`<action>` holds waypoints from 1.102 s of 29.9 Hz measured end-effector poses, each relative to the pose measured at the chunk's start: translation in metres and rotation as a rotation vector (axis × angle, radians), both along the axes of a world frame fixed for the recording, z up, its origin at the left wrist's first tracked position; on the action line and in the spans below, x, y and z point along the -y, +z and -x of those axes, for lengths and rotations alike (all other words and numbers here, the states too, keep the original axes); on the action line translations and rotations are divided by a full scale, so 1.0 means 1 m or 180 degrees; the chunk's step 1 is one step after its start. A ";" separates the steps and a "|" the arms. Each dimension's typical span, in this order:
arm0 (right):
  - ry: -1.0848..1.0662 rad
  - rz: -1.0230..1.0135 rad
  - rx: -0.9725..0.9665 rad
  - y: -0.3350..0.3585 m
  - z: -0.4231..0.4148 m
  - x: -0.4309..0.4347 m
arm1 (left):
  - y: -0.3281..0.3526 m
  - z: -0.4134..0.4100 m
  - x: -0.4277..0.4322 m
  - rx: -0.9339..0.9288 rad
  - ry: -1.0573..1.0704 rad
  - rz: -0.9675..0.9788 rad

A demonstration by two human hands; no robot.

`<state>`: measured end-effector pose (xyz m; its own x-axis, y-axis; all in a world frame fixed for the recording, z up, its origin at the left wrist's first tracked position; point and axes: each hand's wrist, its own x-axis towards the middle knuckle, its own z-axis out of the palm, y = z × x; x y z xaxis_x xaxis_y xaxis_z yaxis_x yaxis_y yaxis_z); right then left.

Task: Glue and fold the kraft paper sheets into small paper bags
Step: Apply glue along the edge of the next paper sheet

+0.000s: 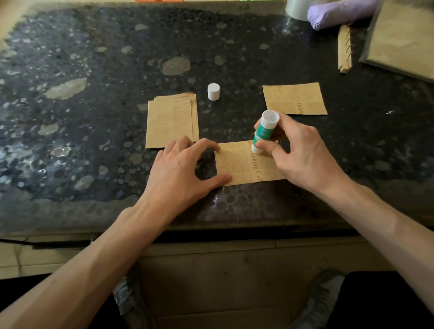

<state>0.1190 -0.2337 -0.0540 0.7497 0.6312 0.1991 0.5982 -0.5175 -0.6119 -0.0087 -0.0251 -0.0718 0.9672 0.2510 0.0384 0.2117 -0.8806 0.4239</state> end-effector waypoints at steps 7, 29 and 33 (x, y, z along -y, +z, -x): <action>-0.0067 0.0015 0.0070 0.003 -0.001 0.006 | 0.000 -0.001 0.000 -0.0006 -0.0015 -0.0001; -0.0311 0.0213 0.0092 0.004 -0.011 0.030 | 0.000 0.000 -0.001 -0.0014 -0.0025 0.0014; -0.0512 -0.0308 0.0040 0.008 -0.015 0.036 | 0.000 0.000 -0.001 -0.0014 -0.0035 0.0037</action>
<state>0.1344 -0.2698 -0.0460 0.8363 0.4809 0.2632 0.5205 -0.5460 -0.6564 -0.0083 -0.0245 -0.0718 0.9700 0.2409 0.0313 0.2040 -0.8778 0.4333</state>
